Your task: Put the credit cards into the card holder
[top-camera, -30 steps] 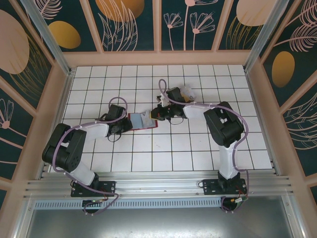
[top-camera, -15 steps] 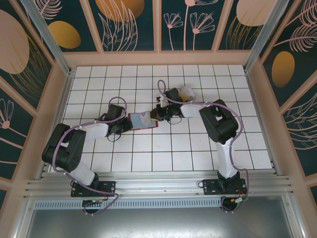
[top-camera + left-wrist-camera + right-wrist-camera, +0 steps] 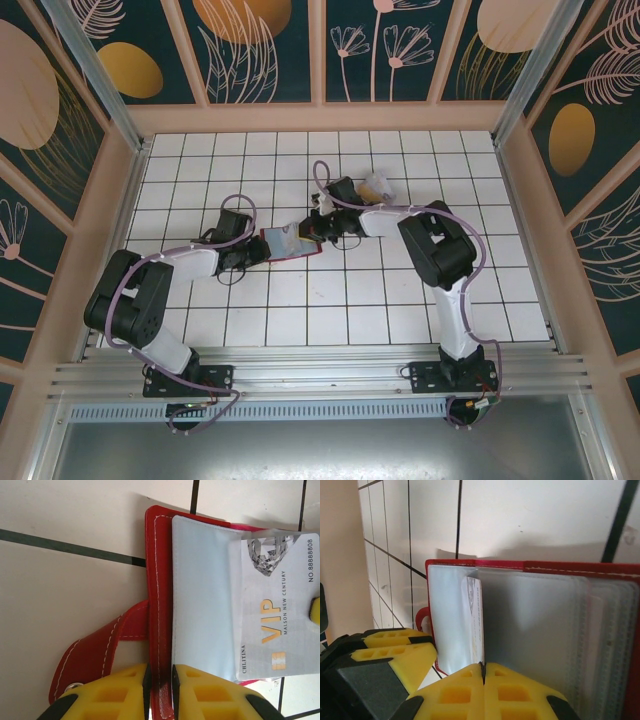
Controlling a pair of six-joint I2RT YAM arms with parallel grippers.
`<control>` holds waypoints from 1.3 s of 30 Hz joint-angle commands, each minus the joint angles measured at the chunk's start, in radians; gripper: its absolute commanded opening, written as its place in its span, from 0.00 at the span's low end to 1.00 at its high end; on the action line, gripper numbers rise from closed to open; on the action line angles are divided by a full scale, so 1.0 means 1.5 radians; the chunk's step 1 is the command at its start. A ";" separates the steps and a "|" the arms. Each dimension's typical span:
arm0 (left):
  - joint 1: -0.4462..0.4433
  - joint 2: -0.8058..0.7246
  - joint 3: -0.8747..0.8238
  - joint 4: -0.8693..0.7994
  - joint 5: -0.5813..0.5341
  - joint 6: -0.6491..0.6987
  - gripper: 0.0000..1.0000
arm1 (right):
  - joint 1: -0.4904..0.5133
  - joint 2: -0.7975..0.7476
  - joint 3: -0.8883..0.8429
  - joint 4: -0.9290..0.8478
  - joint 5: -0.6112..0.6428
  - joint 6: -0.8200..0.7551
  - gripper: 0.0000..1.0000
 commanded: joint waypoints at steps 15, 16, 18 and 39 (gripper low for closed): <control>-0.026 0.021 0.001 0.053 0.031 -0.015 0.22 | 0.087 0.030 0.091 -0.110 0.157 -0.064 0.00; -0.026 0.022 0.001 0.053 0.031 -0.015 0.22 | 0.092 0.034 0.102 -0.123 0.165 -0.072 0.00; -0.026 0.024 0.003 0.054 0.031 -0.015 0.22 | 0.101 0.039 0.118 -0.149 0.183 -0.089 0.00; -0.026 -0.075 0.072 -0.102 -0.057 0.007 0.38 | 0.088 -0.026 0.135 -0.239 0.259 -0.161 0.20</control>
